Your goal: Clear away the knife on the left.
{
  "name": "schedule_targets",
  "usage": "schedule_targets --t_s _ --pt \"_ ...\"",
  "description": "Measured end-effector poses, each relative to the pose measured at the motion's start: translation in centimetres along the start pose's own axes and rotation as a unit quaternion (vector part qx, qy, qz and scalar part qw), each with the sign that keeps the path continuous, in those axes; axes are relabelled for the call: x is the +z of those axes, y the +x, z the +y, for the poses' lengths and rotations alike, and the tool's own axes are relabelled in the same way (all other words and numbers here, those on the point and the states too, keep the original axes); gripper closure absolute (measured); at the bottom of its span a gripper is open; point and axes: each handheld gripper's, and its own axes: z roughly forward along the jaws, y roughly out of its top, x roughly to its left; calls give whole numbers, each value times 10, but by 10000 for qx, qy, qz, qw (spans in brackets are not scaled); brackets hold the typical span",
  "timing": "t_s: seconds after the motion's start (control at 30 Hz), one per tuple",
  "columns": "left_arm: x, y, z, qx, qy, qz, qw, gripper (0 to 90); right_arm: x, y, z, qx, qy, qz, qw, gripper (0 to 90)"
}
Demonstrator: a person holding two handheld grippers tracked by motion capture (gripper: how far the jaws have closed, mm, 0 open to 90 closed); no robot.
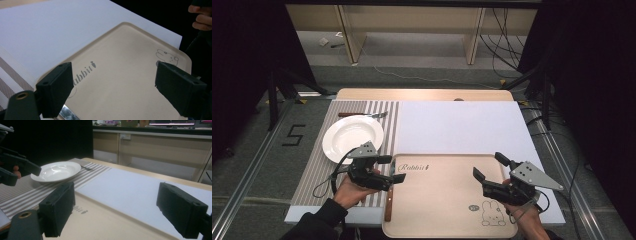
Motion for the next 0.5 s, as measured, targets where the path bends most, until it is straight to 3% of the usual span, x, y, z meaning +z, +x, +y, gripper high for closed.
schedule_targets --t_s 0.37,0.5 --pt "-17 -2 -7 149 -673 285 9972 155 0 0 0 -4 -5 4 10000 163" --pt "-21 -5 -9 164 -822 261 9961 155 1 0 0 4 -4 3 10000 163"
